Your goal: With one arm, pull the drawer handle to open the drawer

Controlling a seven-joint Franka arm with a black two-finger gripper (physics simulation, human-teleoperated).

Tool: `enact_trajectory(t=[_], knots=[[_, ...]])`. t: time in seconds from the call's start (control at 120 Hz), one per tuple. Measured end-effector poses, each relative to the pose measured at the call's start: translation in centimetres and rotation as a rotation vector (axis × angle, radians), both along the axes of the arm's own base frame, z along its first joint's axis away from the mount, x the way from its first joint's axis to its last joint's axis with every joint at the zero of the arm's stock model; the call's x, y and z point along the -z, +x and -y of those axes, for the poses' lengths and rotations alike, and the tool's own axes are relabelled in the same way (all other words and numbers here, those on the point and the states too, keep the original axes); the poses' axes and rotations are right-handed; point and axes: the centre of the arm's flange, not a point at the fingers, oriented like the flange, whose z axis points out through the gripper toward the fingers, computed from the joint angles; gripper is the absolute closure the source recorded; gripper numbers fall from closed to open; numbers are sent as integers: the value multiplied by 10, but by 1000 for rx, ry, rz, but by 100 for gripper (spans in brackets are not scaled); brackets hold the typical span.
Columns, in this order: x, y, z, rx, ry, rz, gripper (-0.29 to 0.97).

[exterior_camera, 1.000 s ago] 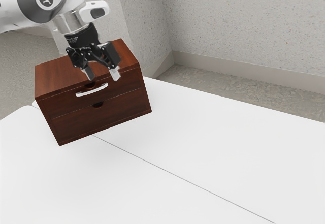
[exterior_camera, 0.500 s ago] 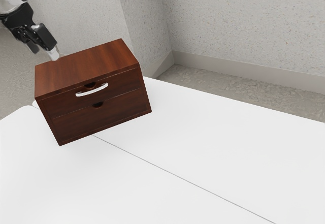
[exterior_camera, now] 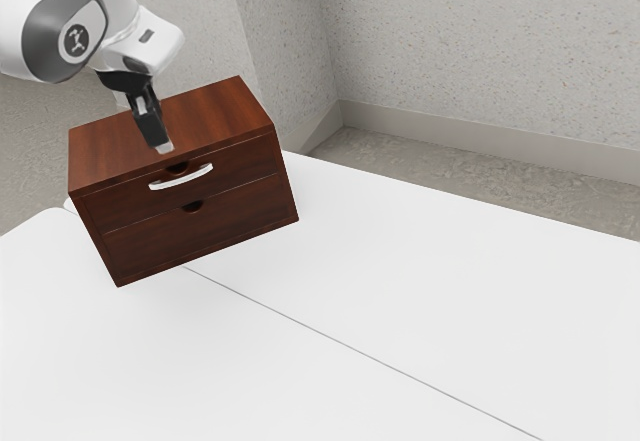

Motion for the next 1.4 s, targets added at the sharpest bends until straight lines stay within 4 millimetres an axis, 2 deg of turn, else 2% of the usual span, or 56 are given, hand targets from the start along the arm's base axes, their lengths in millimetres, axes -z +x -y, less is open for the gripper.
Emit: enact_trajectory(t=[0.117,0.192,0.3,0.45,0.55,0.675,0.908,0.983,1.217,1.4], knots=[[13,11,-2,72,4,12,8],[32,15,8,131,3,7,16],[49,15,25,208,7,22,23],[59,26,42,241,2,60,24],[65,32,47,236,4,67,24],[67,30,34,178,29,54,24],[77,22,-13,17,49,21,26],[77,22,-15,-8,48,21,27],[82,27,-3,-45,43,23,37],[87,22,-24,-112,54,20,41]])
